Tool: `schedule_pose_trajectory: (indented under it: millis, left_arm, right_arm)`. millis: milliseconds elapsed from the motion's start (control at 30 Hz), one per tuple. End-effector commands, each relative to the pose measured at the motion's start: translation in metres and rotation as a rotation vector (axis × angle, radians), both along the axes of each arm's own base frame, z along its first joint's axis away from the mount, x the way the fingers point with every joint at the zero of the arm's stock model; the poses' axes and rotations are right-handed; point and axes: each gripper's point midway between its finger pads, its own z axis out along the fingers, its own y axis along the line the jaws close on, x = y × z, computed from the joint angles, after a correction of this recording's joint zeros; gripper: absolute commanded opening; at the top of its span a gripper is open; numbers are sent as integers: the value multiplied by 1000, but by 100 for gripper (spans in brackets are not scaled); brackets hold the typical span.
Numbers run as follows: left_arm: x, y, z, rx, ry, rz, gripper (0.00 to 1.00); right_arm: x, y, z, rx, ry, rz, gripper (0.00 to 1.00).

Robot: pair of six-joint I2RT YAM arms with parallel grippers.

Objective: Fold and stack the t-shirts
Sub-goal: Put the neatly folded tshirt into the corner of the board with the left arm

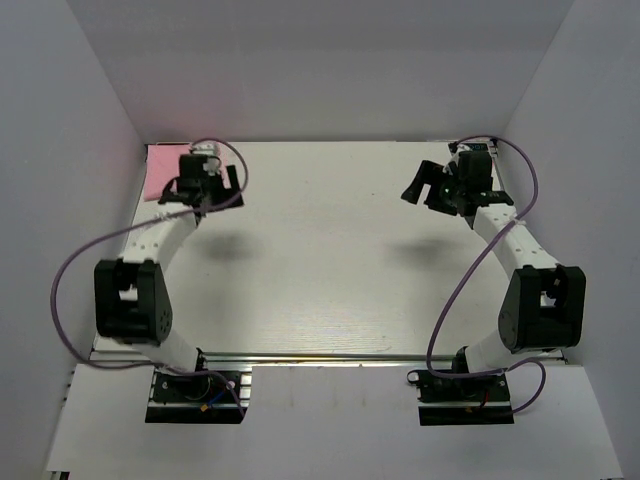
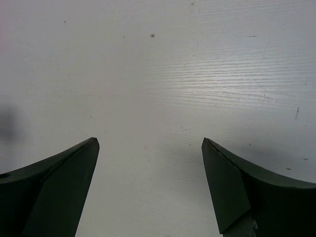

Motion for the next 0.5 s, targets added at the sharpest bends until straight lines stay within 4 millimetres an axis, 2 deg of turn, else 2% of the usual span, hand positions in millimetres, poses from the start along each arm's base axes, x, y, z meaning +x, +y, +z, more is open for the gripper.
schedule_pose_trajectory:
  millis: [0, 33, 67, 133, 167, 233, 267, 300, 367, 467]
  left_arm:
    - [-53, -61, 31, -115, -70, -65, 100]
    - [-66, -74, 34, -120, -80, -90, 100]
    - [-82, -76, 38, -124, -86, -92, 100]
    - [-97, -73, 36, -89, -71, -58, 100]
    - [-109, -82, 25, -84, -47, -87, 100]
    - [-116, -88, 17, -89, -48, -97, 100]
    - [-120, -90, 11, -94, -32, -99, 100]
    - [-123, -91, 9, -69, -27, -93, 100]
    - [-125, -89, 7, -45, -23, -70, 100]
    - [-127, -87, 21, -27, -74, -54, 100]
  right_arm:
    - [-4, -2, 0, -18, -14, 11, 90]
    - [-6, 1, 2, -7, -18, 18, 90]
    - [-12, 6, 1, 15, -13, 40, 90]
    - [-15, 15, 5, 67, -41, 64, 90]
    - [-27, 17, -1, 87, -44, 66, 90]
    - [-38, 19, -10, 118, -41, 60, 90]
    - [-42, 18, 4, 123, -94, 61, 90]
    - [-52, 18, -9, 120, -66, 60, 90]
    - [-58, 15, -3, 103, -92, 56, 90]
    - [-70, 14, -8, 99, -78, 64, 90]
